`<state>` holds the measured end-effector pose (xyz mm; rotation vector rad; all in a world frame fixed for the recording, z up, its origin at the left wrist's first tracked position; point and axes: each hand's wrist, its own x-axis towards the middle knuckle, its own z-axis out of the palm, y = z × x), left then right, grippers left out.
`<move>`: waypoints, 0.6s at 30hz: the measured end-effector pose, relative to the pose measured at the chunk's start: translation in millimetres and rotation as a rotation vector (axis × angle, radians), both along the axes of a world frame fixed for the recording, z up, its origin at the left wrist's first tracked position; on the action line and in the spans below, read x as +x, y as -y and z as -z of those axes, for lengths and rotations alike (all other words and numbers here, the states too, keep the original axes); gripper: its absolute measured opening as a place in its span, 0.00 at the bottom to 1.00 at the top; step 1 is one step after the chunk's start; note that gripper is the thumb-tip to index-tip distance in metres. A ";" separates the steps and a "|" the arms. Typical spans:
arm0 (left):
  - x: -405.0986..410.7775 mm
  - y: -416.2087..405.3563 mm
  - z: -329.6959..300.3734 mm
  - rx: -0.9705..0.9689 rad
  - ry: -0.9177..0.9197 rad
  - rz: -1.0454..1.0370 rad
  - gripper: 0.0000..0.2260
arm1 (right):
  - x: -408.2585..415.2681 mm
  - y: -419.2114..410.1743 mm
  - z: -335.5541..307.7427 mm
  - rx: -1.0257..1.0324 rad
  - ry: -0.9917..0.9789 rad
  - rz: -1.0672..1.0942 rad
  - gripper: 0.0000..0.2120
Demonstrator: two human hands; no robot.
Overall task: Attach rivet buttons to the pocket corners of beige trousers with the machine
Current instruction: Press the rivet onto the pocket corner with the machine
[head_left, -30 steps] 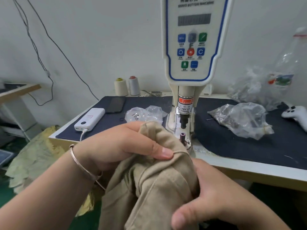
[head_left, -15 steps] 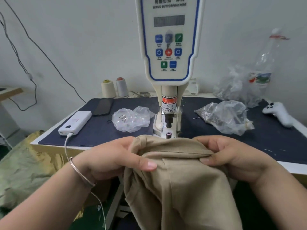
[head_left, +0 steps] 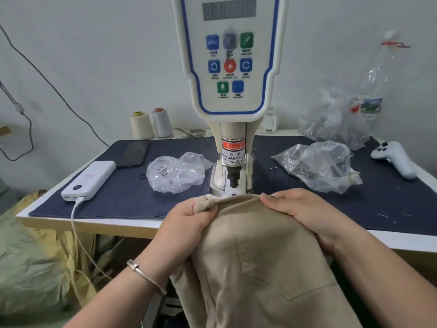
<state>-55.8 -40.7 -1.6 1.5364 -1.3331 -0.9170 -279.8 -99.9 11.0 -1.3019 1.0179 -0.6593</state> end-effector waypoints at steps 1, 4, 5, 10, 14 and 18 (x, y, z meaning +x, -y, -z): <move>0.1 6.1 0.4 -0.039 0.082 -0.017 0.09 | 2.3 4.4 0.5 -0.004 0.002 0.012 0.24; 1.3 23.7 -2.0 -0.043 0.164 -0.028 0.11 | 6.6 17.5 1.4 0.007 0.010 0.042 0.21; 2.3 29.2 -3.8 -0.025 0.179 -0.019 0.13 | 7.7 21.4 1.2 0.012 0.008 0.053 0.20; 8.1 53.2 -3.4 0.043 0.216 -0.025 0.14 | 13.2 36.2 4.2 -0.019 -0.021 0.087 0.27; 9.6 62.1 6.5 0.071 0.205 -0.043 0.21 | 17.4 42.1 6.6 -0.084 -0.095 0.092 0.23; 9.3 62.3 13.4 0.068 0.283 -0.047 0.21 | 16.5 44.4 16.0 -0.152 -0.156 0.056 0.28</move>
